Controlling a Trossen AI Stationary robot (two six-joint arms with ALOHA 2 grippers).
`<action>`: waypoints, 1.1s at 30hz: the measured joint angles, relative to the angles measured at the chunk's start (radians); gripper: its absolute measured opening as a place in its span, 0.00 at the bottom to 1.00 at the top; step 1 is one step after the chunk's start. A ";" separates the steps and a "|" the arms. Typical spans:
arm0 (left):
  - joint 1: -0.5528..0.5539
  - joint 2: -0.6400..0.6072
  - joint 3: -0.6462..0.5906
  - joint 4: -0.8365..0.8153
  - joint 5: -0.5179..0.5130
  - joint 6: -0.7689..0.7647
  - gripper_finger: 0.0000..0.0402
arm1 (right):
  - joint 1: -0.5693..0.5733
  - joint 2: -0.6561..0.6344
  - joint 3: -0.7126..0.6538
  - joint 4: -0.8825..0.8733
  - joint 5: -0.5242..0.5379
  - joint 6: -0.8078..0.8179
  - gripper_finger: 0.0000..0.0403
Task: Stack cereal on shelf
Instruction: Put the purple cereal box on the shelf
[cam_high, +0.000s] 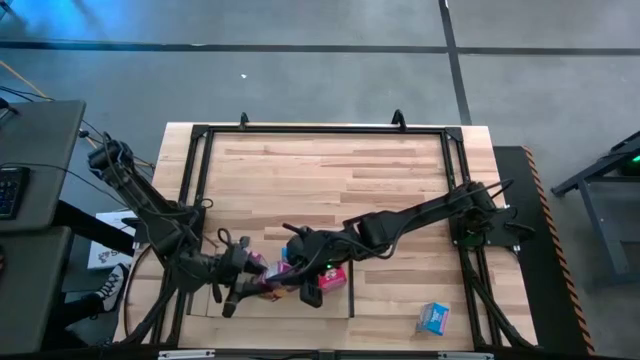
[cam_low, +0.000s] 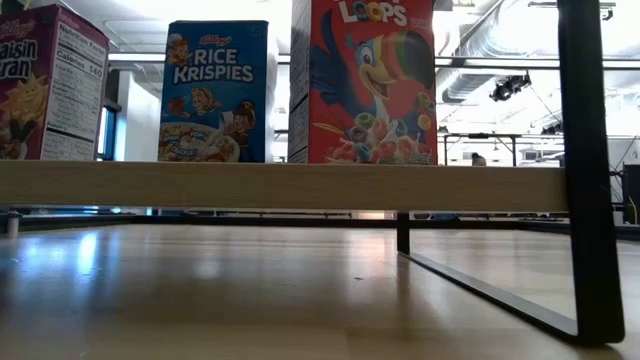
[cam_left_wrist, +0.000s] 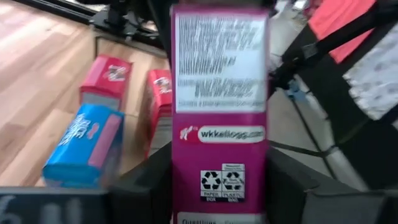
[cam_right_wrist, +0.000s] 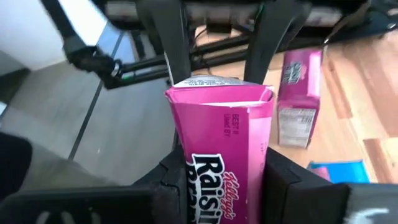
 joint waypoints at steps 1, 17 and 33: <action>0.005 -0.005 0.008 -0.002 0.017 0.001 0.46 | -0.003 -0.005 0.000 -0.012 -0.010 -0.003 0.25; 0.030 -0.315 0.119 -0.188 0.071 0.045 0.60 | 0.004 -0.016 0.000 0.028 -0.027 0.037 0.23; -0.009 -0.392 0.117 -0.190 -0.208 0.147 0.60 | 0.036 0.263 0.300 -0.220 0.038 -0.076 0.23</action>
